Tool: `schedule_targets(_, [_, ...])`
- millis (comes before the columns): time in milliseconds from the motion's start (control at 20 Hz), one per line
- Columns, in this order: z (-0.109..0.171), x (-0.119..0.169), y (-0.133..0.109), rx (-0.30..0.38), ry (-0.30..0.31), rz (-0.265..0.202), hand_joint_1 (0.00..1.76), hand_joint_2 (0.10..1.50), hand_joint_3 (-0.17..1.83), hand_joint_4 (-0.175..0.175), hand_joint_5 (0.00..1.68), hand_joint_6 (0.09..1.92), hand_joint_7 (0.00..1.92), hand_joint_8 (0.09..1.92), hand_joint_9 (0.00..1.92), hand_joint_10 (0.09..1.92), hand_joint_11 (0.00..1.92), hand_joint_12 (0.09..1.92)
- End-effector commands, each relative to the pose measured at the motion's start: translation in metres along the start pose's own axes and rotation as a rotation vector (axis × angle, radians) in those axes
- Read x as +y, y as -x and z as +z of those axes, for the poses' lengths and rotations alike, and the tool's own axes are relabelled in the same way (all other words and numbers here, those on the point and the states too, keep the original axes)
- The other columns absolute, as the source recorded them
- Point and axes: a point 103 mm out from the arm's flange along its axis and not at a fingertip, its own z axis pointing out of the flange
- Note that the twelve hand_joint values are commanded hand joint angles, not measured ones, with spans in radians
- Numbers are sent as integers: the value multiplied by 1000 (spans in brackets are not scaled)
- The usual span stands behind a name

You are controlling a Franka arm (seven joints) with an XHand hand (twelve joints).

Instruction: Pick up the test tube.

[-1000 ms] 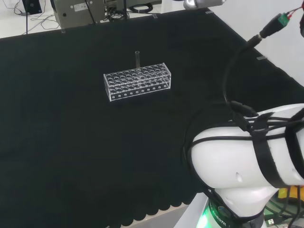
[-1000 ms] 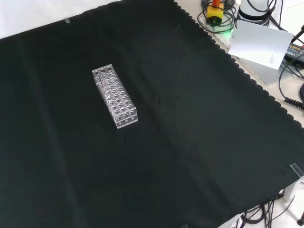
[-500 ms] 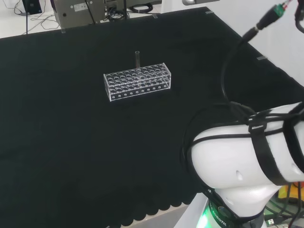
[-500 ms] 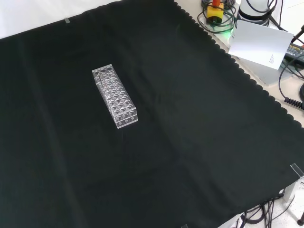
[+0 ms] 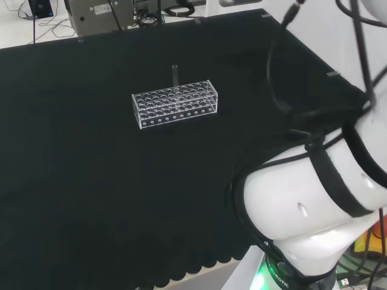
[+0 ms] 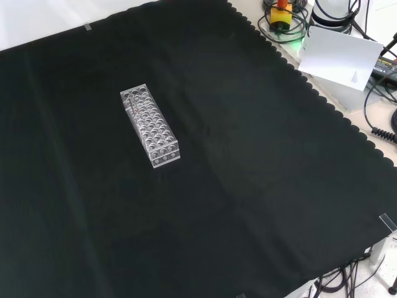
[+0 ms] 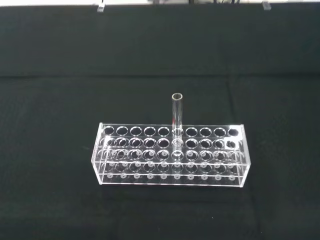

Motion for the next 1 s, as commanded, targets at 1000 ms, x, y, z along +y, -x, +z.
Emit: schedule_targets(1000, [84, 156, 24, 101, -258, -9, 730, 1090, -175, -99, 297, 87, 226, 911, 244, 956, 136, 1580])
